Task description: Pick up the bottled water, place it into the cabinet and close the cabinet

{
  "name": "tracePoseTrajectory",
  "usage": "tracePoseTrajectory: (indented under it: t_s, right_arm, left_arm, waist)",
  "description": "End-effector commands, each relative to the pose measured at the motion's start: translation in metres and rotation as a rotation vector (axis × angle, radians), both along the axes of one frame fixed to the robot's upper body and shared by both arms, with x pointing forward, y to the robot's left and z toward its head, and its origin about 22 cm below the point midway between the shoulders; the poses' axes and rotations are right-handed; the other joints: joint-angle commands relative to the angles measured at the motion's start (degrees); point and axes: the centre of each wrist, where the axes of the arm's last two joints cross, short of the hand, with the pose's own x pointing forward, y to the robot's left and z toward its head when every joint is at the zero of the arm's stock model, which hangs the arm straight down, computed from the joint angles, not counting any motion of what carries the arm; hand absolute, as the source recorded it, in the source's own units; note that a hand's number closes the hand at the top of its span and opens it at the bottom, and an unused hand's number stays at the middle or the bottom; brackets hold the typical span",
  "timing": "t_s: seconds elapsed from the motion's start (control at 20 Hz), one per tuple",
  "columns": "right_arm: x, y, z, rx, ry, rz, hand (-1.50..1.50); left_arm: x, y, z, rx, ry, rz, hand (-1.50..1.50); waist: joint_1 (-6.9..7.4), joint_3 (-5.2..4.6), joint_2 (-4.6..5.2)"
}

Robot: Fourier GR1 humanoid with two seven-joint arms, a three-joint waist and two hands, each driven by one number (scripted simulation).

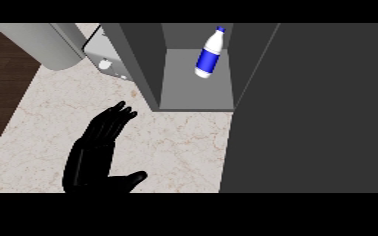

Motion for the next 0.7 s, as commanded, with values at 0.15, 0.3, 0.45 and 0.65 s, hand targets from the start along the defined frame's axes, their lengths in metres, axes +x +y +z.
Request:
tracePoseTrajectory:
  t_s: [0.15, 0.3, 0.45, 0.65]
  right_arm:
    - [0.000, 0.013, 0.044, -0.138, -0.118, 0.237, 1.50]
    - [0.000, 0.021, 0.051, -0.120, -0.140, 0.244, 1.50]
    - [0.003, 0.026, 0.045, -0.163, -0.143, 0.293, 1.50]
    - [0.005, 0.033, 0.043, -0.108, -0.117, 0.333, 1.50]
  left_arm:
    - [-0.022, 0.038, 0.007, -0.079, 0.015, 0.038, -1.50]
    - [-0.030, 0.056, 0.014, -0.063, 0.029, 0.033, -1.50]
    - [-0.034, 0.067, 0.017, -0.063, 0.019, 0.046, -1.50]
    - [-0.035, 0.085, 0.025, -0.055, 0.015, 0.037, -1.50]
  waist:
    - [0.97, -0.25, -0.09]
    - [1.76, -0.43, -0.27]
    - [1.76, -0.51, -0.48]
    - [3.15, -0.70, 0.01]
